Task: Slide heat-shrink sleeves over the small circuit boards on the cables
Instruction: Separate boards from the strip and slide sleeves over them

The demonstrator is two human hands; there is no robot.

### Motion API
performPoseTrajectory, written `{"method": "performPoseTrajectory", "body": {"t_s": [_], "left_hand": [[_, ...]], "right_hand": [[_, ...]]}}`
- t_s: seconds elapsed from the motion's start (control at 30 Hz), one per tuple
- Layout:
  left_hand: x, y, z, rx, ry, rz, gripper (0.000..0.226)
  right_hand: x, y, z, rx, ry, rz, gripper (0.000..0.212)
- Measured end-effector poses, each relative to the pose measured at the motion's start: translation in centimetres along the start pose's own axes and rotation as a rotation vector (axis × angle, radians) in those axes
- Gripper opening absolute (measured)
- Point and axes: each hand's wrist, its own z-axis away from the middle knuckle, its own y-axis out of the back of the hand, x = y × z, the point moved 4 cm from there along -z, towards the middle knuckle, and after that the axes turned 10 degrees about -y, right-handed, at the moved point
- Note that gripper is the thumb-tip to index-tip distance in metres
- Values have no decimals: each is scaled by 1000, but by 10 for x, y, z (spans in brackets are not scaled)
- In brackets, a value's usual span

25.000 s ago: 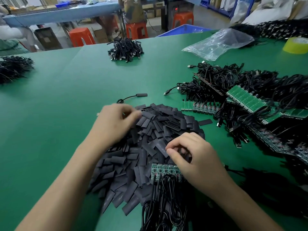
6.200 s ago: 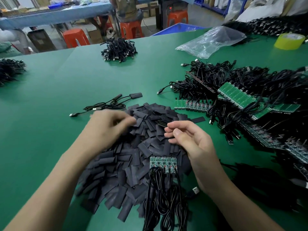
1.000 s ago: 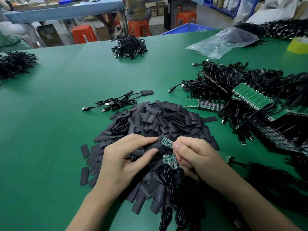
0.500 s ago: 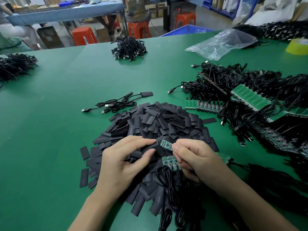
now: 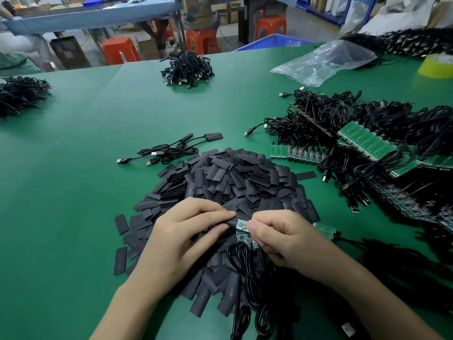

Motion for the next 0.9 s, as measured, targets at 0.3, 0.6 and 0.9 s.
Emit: {"method": "performPoseTrajectory", "body": {"t_s": [0.3, 0.6, 0.9], "left_hand": [[3, -2, -2, -18, 40, 87, 25], [8, -4, -3, 4, 59, 97, 21], [12, -5, -4, 45, 43, 88, 17]], "right_hand": [[0, -1, -1, -1, 15, 51, 40], [2, -1, -2, 2, 42, 93, 39], [-2, 1, 1, -73, 34, 26, 38]]}}
